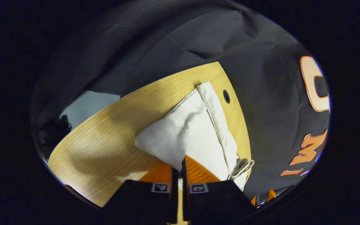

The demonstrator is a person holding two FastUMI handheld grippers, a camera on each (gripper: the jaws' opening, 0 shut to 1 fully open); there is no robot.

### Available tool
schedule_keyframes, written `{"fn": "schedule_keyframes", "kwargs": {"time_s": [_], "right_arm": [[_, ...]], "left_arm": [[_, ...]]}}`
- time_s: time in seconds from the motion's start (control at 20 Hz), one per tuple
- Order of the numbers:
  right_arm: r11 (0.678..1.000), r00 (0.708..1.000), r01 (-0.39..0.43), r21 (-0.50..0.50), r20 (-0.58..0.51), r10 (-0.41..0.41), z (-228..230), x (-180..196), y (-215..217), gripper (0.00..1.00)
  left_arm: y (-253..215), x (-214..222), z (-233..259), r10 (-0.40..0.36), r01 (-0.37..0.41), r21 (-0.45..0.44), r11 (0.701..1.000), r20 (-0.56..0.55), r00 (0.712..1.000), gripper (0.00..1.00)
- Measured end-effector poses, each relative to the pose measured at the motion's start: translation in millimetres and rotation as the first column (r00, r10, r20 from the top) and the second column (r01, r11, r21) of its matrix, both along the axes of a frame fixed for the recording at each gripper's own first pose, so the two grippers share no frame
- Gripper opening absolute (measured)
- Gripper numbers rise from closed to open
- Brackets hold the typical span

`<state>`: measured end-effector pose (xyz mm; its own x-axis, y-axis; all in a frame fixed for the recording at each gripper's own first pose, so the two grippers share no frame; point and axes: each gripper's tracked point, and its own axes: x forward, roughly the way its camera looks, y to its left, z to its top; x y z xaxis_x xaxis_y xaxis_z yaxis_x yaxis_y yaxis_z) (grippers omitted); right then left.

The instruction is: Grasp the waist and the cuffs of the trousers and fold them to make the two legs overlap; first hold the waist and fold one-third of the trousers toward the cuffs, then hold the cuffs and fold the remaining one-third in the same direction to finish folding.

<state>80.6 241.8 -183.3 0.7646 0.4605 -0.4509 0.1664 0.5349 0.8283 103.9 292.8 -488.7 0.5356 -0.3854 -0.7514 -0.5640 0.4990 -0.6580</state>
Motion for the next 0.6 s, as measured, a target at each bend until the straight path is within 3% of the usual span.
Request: {"fn": "schedule_keyframes", "kwargs": {"time_s": [0.1,0.35,0.4,0.45,0.6], "right_arm": [[1.000,1.000,0.005,-0.025,-0.008,-0.005,-4.7,-2.6,-10.9,0.77],[0.996,1.000,-0.015,-0.083,-0.003,0.015,-8.4,-4.9,-33.0,0.78],[0.995,1.000,-0.022,-0.094,-0.001,0.022,-8.7,-5.5,-37.8,0.68],[0.994,1.000,-0.028,-0.106,0.000,0.028,-10.0,-6.0,-42.4,0.84],[0.990,0.999,-0.048,-0.129,0.008,0.049,-9.8,-5.0,-52.9,0.91]], "left_arm": [[-1.8,3.0,4.6,-0.005,0.005,0.035,0.999,0.013,1.000,0.05],[-5.4,12.2,44.8,-0.024,0.014,0.103,0.995,0.089,0.996,0.05],[-7.6,13.4,55.4,-0.019,0.007,0.108,0.994,0.109,0.994,0.04],[-12.3,15.9,65.1,-0.011,-0.002,0.106,0.994,0.125,0.992,0.05],[-26.7,31.3,104.6,0.018,-0.033,0.079,0.996,0.189,0.982,0.05]]}}
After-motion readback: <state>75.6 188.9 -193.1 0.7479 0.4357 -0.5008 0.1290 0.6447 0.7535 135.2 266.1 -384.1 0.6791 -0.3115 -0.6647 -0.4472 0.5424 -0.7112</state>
